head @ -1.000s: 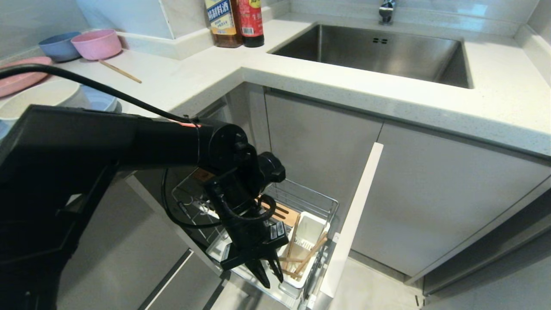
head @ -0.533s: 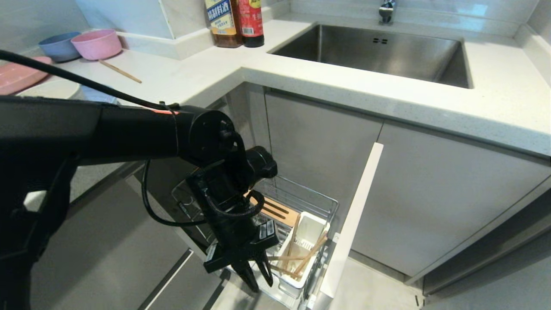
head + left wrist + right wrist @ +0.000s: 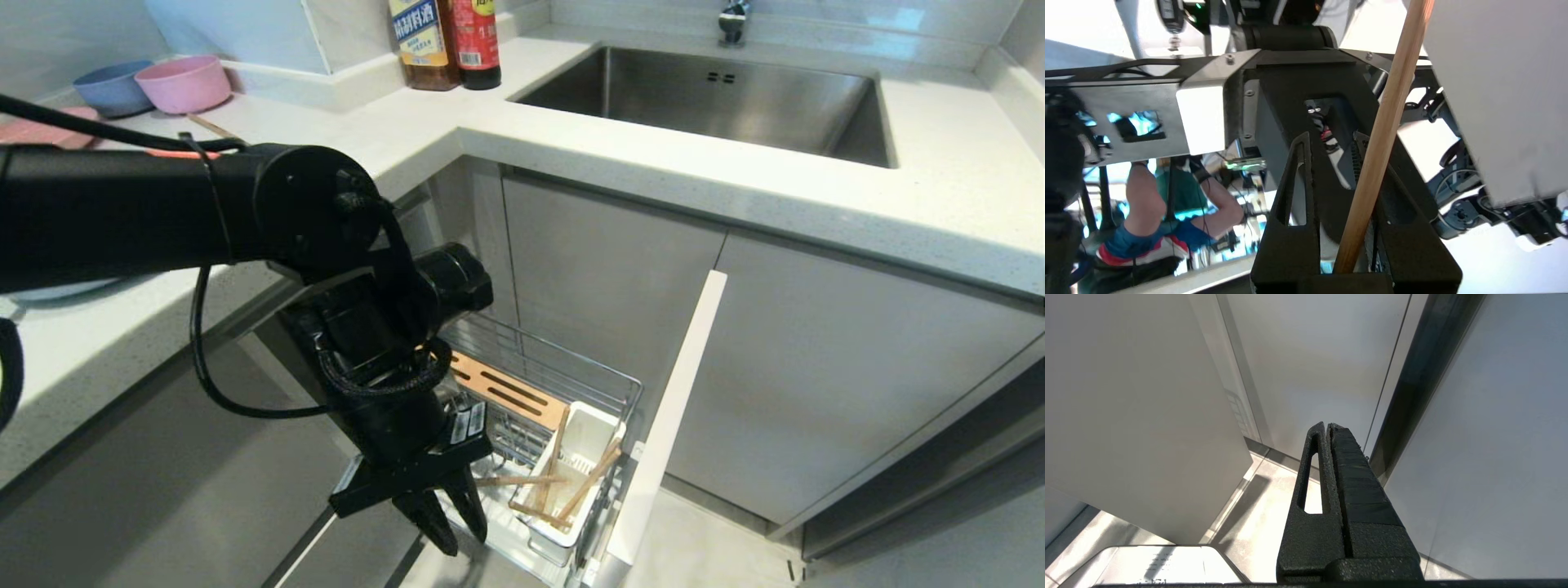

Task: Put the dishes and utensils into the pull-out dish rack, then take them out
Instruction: Take the chopsticks out of the cupboard

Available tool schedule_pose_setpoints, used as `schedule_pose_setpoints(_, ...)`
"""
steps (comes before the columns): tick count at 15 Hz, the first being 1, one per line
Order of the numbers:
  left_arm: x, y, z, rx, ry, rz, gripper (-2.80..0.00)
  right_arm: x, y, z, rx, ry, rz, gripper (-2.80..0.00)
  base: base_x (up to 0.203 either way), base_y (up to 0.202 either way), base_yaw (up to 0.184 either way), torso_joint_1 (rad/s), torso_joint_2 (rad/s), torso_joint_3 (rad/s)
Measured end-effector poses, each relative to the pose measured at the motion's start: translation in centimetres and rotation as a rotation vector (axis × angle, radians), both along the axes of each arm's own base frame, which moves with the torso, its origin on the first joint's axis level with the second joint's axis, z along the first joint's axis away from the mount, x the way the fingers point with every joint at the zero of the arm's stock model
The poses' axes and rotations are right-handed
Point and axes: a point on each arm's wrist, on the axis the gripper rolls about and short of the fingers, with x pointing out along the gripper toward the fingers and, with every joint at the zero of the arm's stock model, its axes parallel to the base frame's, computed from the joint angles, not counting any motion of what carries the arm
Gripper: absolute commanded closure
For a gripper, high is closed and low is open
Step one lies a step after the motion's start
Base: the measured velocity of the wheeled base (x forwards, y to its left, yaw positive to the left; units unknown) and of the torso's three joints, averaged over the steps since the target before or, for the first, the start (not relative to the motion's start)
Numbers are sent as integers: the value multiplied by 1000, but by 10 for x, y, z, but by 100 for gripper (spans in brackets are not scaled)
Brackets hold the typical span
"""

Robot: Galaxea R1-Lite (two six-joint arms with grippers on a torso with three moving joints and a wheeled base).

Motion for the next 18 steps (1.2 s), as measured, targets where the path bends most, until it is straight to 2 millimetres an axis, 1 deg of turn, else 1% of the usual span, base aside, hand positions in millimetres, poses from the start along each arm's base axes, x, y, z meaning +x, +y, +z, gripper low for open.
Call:
schedule_pose_setpoints(5, -22, 18, 28, -22, -55, 0, 0, 0, 0, 0, 0, 0, 0, 0, 0, 0, 0, 0, 0, 0)
schedule_pose_setpoints(12, -56, 41, 62, -75, -114, -15, 0, 0, 0, 0, 0, 0, 0, 0, 0, 0, 0, 0, 0, 0)
schedule_pose_setpoints(13, -63, 47, 70, -99, -143, -16, 0, 0, 0, 0, 0, 0, 0, 0, 0, 0, 0, 0, 0, 0)
schedule_pose_setpoints(15, -79, 59, 93, -171, -231, -16, 0, 0, 0, 0, 0, 0, 0, 0, 0, 0, 0, 0, 0, 0)
schedule_pose_setpoints(18, -104, 82, 130, -277, -440, -8, 0, 0, 0, 0, 0, 0, 0, 0, 0, 0, 0, 0, 0, 0)
